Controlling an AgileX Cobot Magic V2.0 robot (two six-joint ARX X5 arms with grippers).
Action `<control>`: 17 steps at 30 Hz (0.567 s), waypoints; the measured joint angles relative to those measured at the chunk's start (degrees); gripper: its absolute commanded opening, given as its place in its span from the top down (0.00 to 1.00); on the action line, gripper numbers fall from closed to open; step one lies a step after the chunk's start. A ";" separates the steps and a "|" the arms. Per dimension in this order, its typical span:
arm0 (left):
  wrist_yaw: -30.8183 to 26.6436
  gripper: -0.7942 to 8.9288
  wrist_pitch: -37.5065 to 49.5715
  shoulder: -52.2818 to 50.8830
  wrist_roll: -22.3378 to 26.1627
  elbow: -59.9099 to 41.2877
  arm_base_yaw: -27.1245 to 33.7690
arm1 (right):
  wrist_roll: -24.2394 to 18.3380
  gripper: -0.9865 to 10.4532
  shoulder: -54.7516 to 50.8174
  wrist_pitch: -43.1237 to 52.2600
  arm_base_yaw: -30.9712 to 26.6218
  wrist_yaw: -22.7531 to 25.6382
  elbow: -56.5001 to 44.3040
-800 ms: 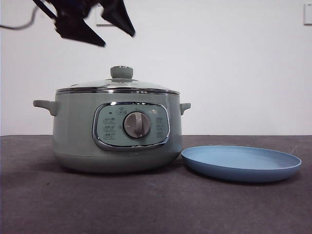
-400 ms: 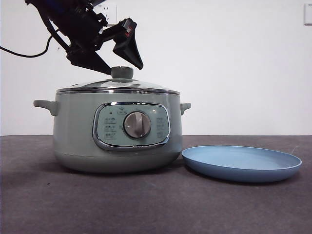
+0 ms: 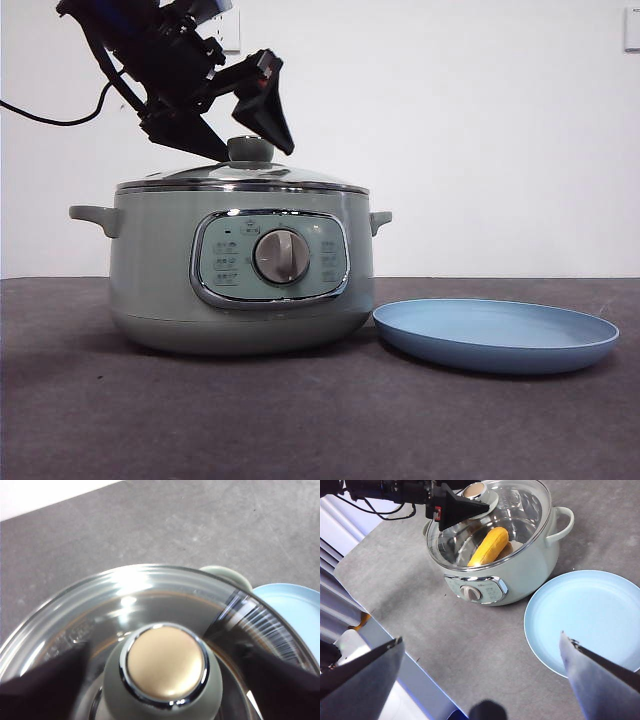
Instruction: Take the corn out from the steamer,put the corn on the plate,close the lid
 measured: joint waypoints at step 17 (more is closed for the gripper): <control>0.17 0.93 -0.52 0.00 0.07 0.00 -0.02 | 0.00 0.34 0.00 0.00 0.00 0.02 0.00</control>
